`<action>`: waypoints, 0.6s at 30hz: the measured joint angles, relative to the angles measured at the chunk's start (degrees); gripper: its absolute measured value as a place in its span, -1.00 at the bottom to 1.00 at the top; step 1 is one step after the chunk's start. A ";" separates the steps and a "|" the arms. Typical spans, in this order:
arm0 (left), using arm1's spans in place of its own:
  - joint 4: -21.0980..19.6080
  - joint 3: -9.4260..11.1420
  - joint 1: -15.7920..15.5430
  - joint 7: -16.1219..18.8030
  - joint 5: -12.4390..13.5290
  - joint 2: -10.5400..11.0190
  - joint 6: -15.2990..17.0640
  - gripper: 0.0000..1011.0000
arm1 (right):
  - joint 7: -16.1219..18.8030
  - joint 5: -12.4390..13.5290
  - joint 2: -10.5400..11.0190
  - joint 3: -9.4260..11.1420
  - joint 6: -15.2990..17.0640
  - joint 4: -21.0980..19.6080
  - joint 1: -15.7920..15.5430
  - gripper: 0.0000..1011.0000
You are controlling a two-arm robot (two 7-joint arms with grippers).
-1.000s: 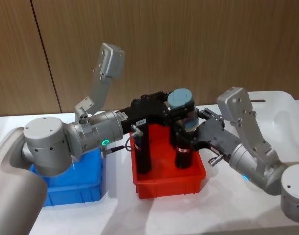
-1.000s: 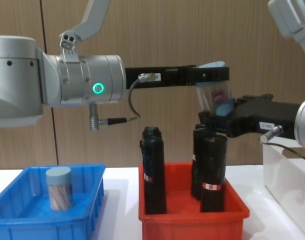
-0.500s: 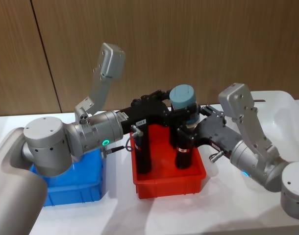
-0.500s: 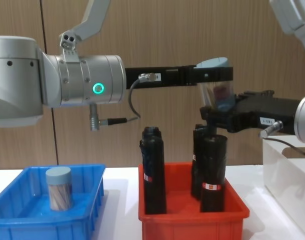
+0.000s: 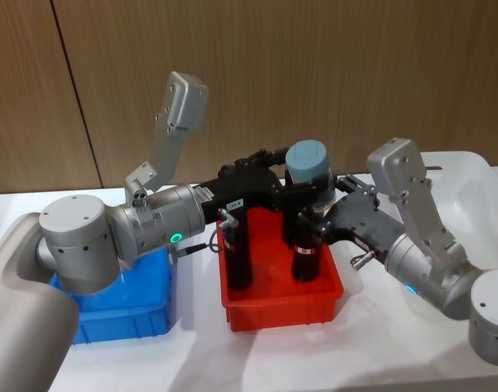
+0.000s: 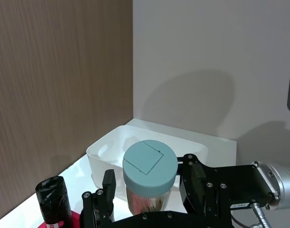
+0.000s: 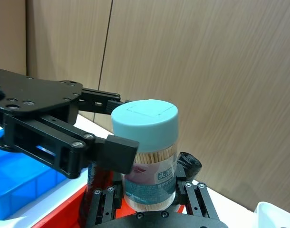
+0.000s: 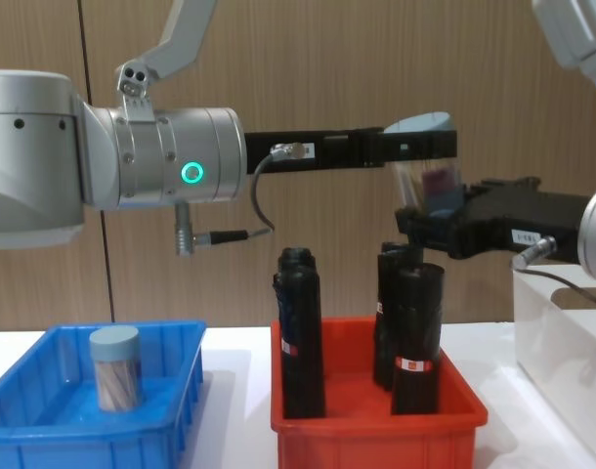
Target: Pick the cotton swabs from the blue box and place them into the white box.
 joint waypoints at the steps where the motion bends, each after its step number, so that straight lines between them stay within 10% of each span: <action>1: 0.00 0.00 0.00 0.00 0.00 0.00 0.00 0.99 | -0.12 0.03 0.02 0.03 -0.01 0.08 0.00 0.24; 18: 0.00 0.00 0.00 0.00 0.00 0.00 0.00 0.99 | -5.06 1.00 0.74 2.00 -0.07 5.22 1.17 0.24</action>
